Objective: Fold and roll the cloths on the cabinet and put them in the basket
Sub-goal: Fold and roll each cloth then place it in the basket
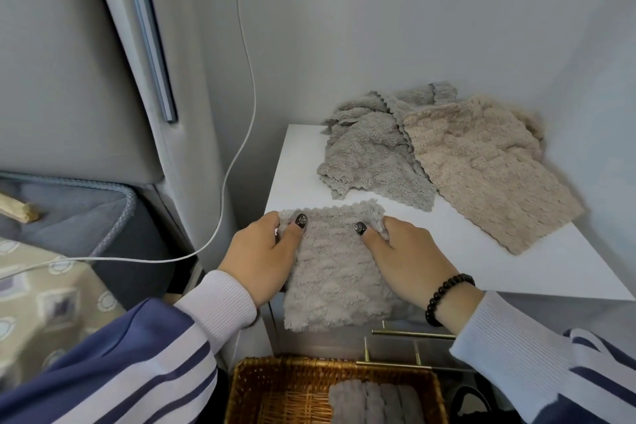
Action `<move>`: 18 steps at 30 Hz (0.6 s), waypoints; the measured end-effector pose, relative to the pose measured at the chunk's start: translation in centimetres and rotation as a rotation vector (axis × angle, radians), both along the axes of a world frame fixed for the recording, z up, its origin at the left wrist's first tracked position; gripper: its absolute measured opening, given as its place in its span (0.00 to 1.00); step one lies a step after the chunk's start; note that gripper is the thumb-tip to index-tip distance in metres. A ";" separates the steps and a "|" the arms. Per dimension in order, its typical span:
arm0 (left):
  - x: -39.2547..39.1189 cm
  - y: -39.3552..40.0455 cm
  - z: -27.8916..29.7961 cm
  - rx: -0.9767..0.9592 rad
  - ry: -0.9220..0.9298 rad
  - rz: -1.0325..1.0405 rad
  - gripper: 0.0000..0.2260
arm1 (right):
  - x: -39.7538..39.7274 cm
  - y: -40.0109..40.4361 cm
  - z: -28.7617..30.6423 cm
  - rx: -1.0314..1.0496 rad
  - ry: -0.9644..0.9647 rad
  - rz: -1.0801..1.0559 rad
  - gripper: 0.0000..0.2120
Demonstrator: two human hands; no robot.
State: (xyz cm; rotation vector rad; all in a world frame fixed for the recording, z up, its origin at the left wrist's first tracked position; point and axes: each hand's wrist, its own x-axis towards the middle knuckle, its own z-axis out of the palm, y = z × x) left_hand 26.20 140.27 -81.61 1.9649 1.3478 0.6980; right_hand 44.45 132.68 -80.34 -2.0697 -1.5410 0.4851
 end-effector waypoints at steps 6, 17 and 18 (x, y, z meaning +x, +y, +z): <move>0.5 0.4 0.5 0.106 0.190 0.014 0.14 | 0.5 0.9 -0.1 0.004 -0.163 -0.066 0.19; 1.3 1.0 0.1 0.114 0.111 -0.048 0.12 | 1.1 1.8 0.4 -0.079 -0.123 -0.159 0.24; 1.4 1.0 0.2 0.097 0.073 -0.051 0.11 | 1.5 2.0 0.5 -0.107 -0.040 -0.148 0.24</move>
